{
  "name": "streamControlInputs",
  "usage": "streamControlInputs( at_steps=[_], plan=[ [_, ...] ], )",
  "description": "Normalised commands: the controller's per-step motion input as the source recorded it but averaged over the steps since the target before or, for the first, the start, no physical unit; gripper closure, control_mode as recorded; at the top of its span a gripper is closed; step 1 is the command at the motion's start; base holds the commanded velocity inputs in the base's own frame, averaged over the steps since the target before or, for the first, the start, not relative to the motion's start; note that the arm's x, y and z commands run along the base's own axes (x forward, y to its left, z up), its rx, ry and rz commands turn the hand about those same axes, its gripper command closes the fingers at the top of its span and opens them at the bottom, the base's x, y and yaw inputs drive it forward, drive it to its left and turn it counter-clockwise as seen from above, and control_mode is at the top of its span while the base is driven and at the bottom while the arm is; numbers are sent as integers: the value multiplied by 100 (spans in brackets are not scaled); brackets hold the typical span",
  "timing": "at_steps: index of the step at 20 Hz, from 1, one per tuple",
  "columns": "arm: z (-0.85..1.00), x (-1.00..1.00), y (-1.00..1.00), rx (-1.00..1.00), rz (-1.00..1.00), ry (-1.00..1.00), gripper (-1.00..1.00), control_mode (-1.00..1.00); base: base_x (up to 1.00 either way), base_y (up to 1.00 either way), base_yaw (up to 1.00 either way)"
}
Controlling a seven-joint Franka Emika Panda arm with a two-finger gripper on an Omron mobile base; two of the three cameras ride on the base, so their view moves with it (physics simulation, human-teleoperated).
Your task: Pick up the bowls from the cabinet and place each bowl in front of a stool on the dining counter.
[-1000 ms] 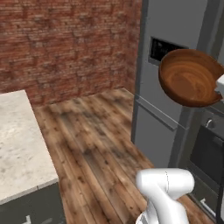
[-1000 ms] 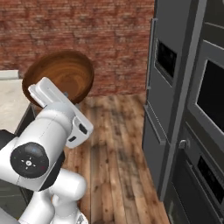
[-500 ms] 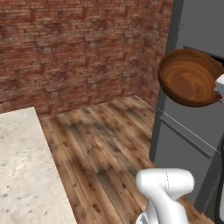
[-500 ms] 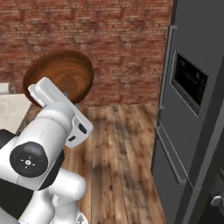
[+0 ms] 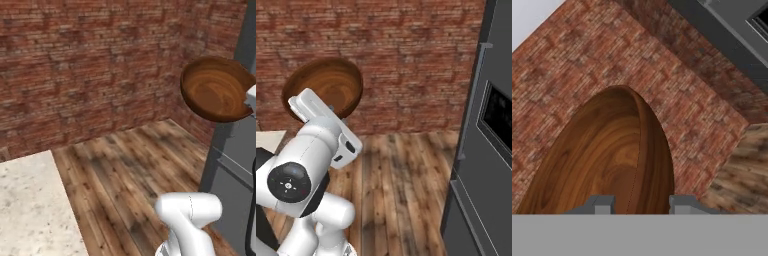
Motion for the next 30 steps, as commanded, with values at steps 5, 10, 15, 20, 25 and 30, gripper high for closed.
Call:
streamControlInputs(
  at_steps=[5,10,15,20,25,30],
  plan=[
    [0,0,0,0,0,0,100,100,100,12,8],
    [0,0,0,0,0,0,100,100,100,14,34],
    [0,0,0,0,0,0,100,100,100,0,49],
    [0,0,0,0,0,0,100,100,100,0,58],
    [0,0,0,0,0,0,100,100,100,-1,67],
    [0,0,0,0,0,0,100,100,85,-2,79]
  ],
)
